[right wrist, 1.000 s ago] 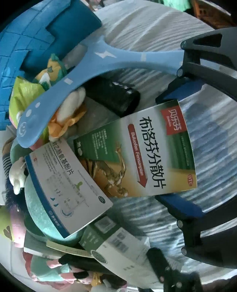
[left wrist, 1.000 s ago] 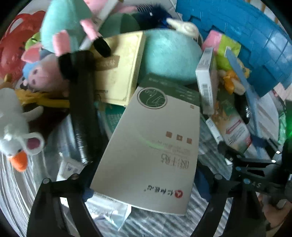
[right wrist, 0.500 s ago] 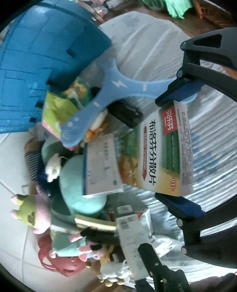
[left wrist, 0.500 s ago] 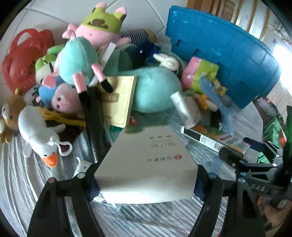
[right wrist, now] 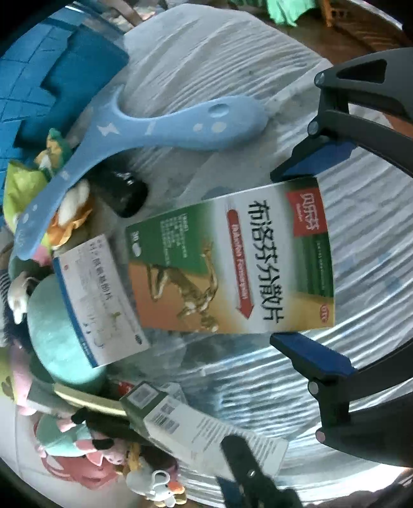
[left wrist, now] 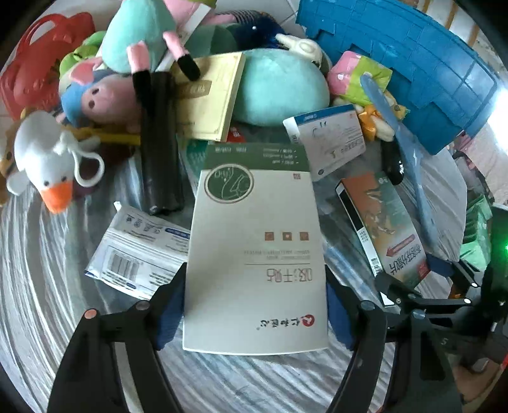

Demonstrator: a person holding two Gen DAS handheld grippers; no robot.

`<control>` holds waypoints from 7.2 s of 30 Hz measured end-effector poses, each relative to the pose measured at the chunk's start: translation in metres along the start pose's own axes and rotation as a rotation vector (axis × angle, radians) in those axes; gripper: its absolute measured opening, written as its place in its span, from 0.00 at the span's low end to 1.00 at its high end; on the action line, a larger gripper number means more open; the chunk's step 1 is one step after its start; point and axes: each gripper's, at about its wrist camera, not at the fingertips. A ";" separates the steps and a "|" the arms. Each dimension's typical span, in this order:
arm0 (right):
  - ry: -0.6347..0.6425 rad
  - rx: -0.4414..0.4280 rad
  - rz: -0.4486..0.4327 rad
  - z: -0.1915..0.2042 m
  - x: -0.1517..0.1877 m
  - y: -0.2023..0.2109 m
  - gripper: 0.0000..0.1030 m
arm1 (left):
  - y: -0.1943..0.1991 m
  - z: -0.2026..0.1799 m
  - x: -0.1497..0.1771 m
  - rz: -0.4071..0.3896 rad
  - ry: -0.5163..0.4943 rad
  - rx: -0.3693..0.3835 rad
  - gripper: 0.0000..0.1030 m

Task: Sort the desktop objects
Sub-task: 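Close left tool on the patch box while right tool grasps the ibuprofen box, then lift both boxes and carry them over the blue crate, then open both tools to drop the two boxes into the crate, then withdraw both tools from the crate back toward the pile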

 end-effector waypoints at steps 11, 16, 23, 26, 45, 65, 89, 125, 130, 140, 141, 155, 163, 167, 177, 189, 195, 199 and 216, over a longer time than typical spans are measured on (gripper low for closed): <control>0.011 0.041 -0.023 0.004 -0.029 -0.009 1.00 | -0.015 -0.011 -0.026 0.006 0.004 -0.046 0.77; 0.019 0.061 -0.044 0.005 -0.029 -0.008 0.87 | -0.007 -0.010 -0.024 -0.041 0.006 -0.029 0.77; 0.011 0.034 -0.090 0.005 -0.039 0.027 0.86 | 0.041 -0.014 -0.026 -0.143 -0.009 -0.018 0.74; 0.022 0.031 -0.122 0.009 -0.045 0.048 0.86 | 0.055 -0.015 -0.027 -0.156 -0.016 -0.015 0.74; -0.112 -0.012 -0.080 -0.037 -0.030 0.038 0.87 | 0.044 -0.017 -0.020 -0.130 -0.019 0.004 0.73; -0.071 0.052 -0.042 -0.003 -0.019 -0.018 0.94 | -0.022 -0.016 -0.011 -0.037 -0.032 -0.047 0.78; 0.038 0.081 -0.360 0.028 -0.052 0.152 0.84 | 0.123 -0.022 -0.044 -0.326 -0.012 -0.027 0.78; 0.280 -0.036 -0.651 -0.102 -0.133 0.302 0.85 | 0.214 -0.170 -0.104 -0.531 0.163 -0.147 0.78; 0.247 -0.027 -0.689 -0.133 -0.142 0.322 0.85 | 0.216 -0.198 -0.126 -0.535 0.130 -0.146 0.78; 0.278 -0.035 -0.795 -0.253 -0.200 0.362 0.85 | 0.223 -0.304 -0.199 -0.646 0.133 -0.183 0.78; 0.284 -0.035 -0.804 -0.270 -0.208 0.366 0.85 | 0.222 -0.320 -0.210 -0.650 0.143 -0.183 0.78; 0.306 -0.022 -0.724 -0.447 -0.305 0.348 0.85 | 0.176 -0.480 -0.323 -0.543 0.195 -0.169 0.78; 0.299 -0.050 -0.693 -0.476 -0.328 0.320 0.85 | 0.145 -0.511 -0.346 -0.489 0.188 -0.201 0.78; 0.302 -0.052 -0.691 -0.481 -0.332 0.315 0.85 | 0.136 -0.518 -0.352 -0.472 0.191 -0.220 0.78; 0.308 -0.063 -0.694 -0.487 -0.344 0.311 0.92 | 0.136 -0.518 -0.355 -0.474 0.200 -0.265 0.95; 0.289 -0.054 -0.686 -0.485 -0.335 0.314 1.00 | 0.139 -0.517 -0.342 -0.473 0.197 -0.255 0.95; 0.271 -0.046 -0.677 -0.485 -0.328 0.315 1.00 | 0.144 -0.512 -0.331 -0.480 0.200 -0.248 0.95; 0.272 -0.044 -0.675 -0.482 -0.321 0.316 1.00 | 0.149 -0.508 -0.320 -0.488 0.202 -0.245 0.95; 0.372 -0.114 -0.610 -0.375 -0.277 0.299 1.00 | 0.175 -0.412 -0.230 -0.511 0.318 -0.287 0.95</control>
Point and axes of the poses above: each gripper's, at about its wrist camera, not at the fingertips, and y roughly against the way its jaws point, z to its left, x to its underside, and after that the axes turned 9 degrees about z, right-handed
